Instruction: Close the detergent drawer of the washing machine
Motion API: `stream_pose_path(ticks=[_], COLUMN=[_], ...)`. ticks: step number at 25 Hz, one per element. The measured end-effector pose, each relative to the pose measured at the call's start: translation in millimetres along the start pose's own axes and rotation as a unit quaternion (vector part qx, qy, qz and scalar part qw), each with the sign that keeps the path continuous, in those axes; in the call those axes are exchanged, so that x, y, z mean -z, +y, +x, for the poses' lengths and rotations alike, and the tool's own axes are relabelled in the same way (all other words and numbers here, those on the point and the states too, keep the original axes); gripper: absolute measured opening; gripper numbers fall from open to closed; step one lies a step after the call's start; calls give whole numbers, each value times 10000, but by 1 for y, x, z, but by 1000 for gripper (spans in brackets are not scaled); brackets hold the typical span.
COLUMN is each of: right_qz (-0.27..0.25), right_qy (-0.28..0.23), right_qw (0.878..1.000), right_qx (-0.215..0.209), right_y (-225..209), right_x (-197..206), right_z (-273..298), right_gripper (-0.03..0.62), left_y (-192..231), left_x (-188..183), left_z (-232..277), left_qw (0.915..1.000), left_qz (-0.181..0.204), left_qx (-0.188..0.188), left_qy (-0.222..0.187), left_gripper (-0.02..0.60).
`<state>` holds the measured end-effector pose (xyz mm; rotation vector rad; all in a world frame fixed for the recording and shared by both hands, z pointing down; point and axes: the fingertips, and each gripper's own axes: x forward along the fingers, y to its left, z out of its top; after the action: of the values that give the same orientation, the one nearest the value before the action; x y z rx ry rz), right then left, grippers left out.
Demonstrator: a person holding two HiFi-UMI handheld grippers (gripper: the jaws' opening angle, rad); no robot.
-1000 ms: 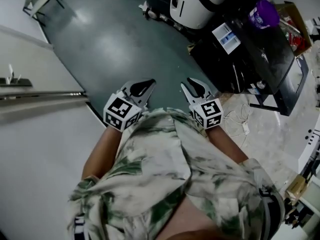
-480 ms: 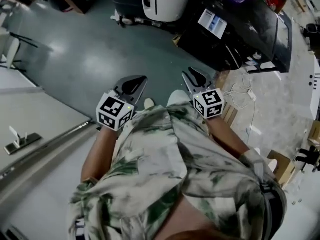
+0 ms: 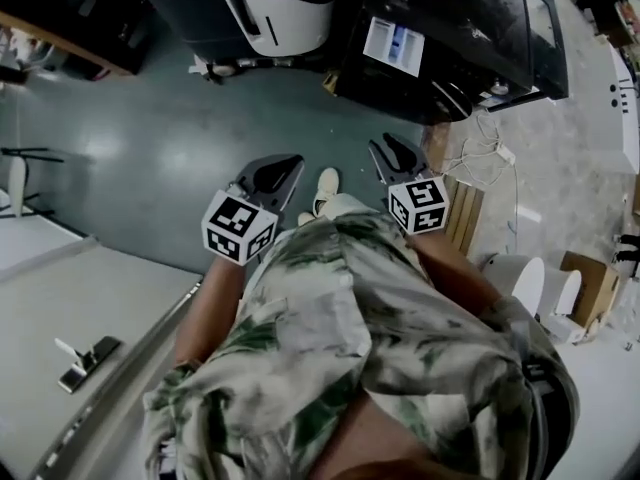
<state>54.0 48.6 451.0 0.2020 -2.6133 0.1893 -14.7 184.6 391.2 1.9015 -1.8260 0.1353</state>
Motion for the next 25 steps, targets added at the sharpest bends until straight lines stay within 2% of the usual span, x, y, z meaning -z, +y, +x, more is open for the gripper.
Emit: stream_pose_path(ticks=[8,14,18,25], right_qz=[504,854,1086,1276], right_qy=[-97,-131,-120,-150], right_qw=[9975,9924,9821,9605], right_qx=[480,873,1533,2469], right_y=[-59,-81,-95,-108], right_x=[-15,-17,-15,-24], right_z=[49,73,85,116], right_gripper=[141,144,144,153], left_y=[51,77,103,163], left_x=[-45,-67,-76,-98], left_z=[61,99,114,108], left_qw=[9985,9952,9867,9723], left_qz=[303,436,670,1034], left_qx=[380,834,1402,1987], left_qy=[240,278,470,662], left_gripper=[25,25,25,25])
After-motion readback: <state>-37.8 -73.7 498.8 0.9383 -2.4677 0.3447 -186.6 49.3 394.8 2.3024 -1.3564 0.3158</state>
